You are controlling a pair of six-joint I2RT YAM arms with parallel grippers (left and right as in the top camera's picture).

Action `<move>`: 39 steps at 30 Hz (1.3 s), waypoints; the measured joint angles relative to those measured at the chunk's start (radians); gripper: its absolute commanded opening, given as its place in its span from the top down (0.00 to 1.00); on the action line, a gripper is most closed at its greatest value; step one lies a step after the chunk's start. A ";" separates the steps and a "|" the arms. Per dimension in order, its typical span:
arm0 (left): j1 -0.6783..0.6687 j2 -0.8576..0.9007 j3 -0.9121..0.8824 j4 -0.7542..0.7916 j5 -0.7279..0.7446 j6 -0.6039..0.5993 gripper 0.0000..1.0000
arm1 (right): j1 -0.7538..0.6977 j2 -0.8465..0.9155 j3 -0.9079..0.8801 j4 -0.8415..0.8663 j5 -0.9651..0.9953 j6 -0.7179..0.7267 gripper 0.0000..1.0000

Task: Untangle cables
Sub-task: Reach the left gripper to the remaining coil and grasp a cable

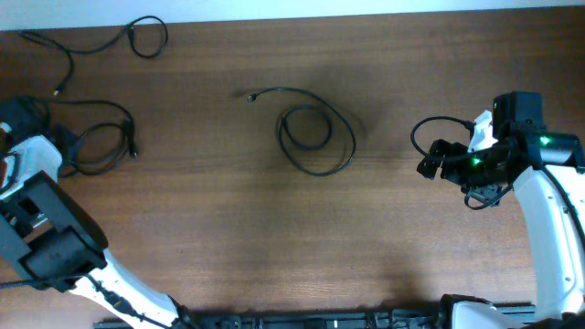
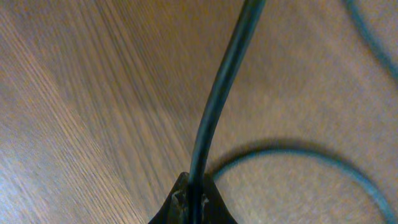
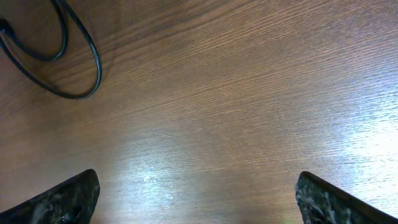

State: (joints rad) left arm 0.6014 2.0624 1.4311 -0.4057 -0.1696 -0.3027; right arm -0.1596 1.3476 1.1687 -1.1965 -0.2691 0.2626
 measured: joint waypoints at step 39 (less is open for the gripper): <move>-0.772 -0.060 0.018 -0.086 0.487 0.280 0.29 | 0.000 0.000 0.000 0.000 0.000 0.000 0.01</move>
State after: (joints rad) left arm -0.1703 2.0026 1.4494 -0.4919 0.3172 -0.0227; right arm -0.1596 1.3476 1.1687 -1.1965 -0.2691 0.2623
